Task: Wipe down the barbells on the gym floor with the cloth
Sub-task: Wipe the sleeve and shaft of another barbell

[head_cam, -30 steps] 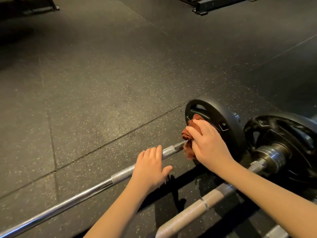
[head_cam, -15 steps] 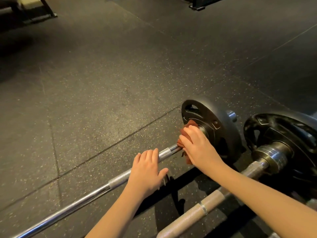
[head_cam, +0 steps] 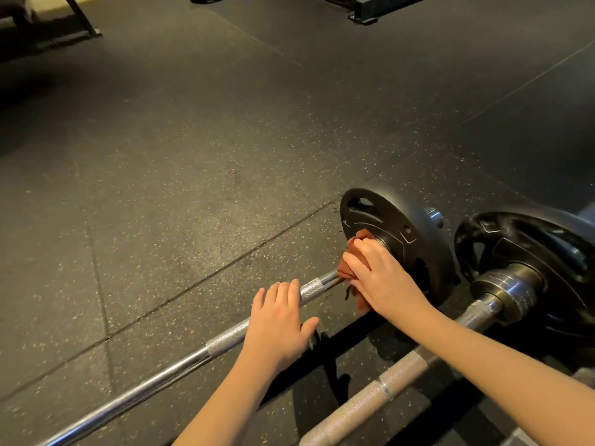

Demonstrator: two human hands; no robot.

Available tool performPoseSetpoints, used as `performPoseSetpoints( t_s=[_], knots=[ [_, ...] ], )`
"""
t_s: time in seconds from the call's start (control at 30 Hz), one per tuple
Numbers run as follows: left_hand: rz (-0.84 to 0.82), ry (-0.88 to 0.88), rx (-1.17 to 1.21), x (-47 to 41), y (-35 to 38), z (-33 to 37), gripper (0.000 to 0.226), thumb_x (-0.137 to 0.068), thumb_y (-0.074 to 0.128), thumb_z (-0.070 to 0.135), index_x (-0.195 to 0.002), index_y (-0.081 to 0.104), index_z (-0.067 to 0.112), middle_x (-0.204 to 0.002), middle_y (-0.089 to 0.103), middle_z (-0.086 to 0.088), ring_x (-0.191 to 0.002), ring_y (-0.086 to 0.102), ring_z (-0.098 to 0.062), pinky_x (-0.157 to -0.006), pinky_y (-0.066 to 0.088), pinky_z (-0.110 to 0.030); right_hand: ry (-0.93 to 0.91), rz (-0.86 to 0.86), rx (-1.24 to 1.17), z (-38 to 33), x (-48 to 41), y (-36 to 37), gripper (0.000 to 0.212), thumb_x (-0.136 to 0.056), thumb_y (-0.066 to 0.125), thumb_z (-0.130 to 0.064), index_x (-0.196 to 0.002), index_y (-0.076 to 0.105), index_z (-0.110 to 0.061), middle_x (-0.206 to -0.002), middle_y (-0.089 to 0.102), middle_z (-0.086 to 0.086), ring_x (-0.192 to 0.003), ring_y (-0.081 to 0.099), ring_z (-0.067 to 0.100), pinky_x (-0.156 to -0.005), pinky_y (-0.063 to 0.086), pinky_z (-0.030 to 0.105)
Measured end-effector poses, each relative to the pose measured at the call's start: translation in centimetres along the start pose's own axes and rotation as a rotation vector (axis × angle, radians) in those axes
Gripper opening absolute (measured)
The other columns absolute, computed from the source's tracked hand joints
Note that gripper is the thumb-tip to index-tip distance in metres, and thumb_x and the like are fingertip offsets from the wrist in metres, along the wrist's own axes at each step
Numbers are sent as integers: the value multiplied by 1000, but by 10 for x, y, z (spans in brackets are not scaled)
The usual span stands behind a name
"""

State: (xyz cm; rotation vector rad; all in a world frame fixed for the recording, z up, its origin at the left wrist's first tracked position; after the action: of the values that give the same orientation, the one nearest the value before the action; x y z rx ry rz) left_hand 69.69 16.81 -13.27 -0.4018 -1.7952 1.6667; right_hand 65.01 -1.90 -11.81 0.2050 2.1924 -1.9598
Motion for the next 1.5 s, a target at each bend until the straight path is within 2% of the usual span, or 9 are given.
performPoseSetpoints(
  t_s=[0.1, 0.3, 0.37, 0.47, 0.7, 0.83, 1.0, 1.13, 1.5],
  knots=[
    [4, -3, -18, -1, 0, -1, 79, -91, 18, 64, -151, 11, 14, -151, 27, 0, -141, 22, -21, -118, 9, -41, 30, 21, -62, -2, -43, -9, 24, -92, 54, -28, -102, 63, -8, -100, 61, 14, -89, 57, 31, -76, 50, 41],
    [-15, -12, 31, -4, 0, -7, 75, -95, 28, 61, -152, 13, 15, -152, 27, 0, -140, 23, -20, -118, 12, -41, 60, -78, -40, -11, -26, -4, 36, -79, 75, -19, -111, 61, -8, -116, 57, 18, -108, 56, 36, -86, 54, 44],
    [-4, -9, 32, -5, 0, -10, 75, -94, 30, 61, -151, 14, 15, -151, 29, 0, -139, 25, -20, -117, 15, -41, 35, -93, -10, -11, -12, -10, 52, -66, 85, -15, -112, 61, -9, -114, 58, 19, -103, 58, 36, -79, 56, 42],
    [-4, -15, 25, -4, 1, -11, 75, -94, 29, 61, -151, 15, 15, -150, 30, 0, -138, 27, -21, -116, 17, -41, -15, -107, -53, -4, 6, -22, 40, -75, 79, -15, -109, 59, -13, -104, 59, 13, -91, 59, 28, -70, 55, 33],
    [-74, -54, -5, -7, 3, -10, 80, -93, 24, 65, -153, 10, 13, -154, 25, -2, -141, 25, -22, -116, 17, -43, -24, -264, -226, 4, 32, -80, 43, -99, 51, -26, -141, 45, -15, -138, 45, 4, -124, 43, 19, -102, 43, 34],
    [-172, -112, 13, 0, -6, -1, 77, -97, 30, 59, -152, 8, 11, -155, 25, -4, -141, 26, -22, -116, 15, -45, 72, -89, -331, 13, 29, -132, 43, -97, 56, -26, -136, 45, -14, -131, 49, 4, -120, 46, 18, -103, 37, 27],
    [-180, -112, 108, 5, -33, 33, 58, -95, 38, 58, -136, 34, 17, -143, 43, -2, -131, 40, -21, -107, 27, -44, 201, -31, -316, 41, 35, -188, 41, -96, 56, -30, -133, 44, -15, -128, 48, 3, -117, 48, 21, -101, 42, 33],
    [-146, -35, 155, -1, -73, 70, 74, -97, 36, 54, -153, 13, 11, -159, 19, -5, -145, 20, -22, -117, 15, -47, 296, 11, -324, 63, 38, -219, 40, -97, 56, -28, -134, 44, -15, -128, 50, 5, -116, 50, 21, -98, 42, 31],
    [101, 78, 352, -58, -139, 133, 78, -96, 38, 54, -154, 9, 11, -162, 7, -6, -148, 6, -22, -120, 9, -45, 374, -184, -225, 91, 25, -189, 31, -98, 53, -28, -127, 51, -16, -122, 56, 5, -112, 53, 21, -98, 45, 35]
  ],
)
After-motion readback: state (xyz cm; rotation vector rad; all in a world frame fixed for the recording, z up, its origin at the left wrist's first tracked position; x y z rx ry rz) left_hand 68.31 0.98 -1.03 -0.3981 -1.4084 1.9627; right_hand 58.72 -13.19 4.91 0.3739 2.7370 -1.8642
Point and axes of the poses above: each hand's wrist, its own x-axis away from the middle knuckle, its own y-axis out of the palm, z = x × y, the point moved 5 cm from there along -x, towards the middle knuckle
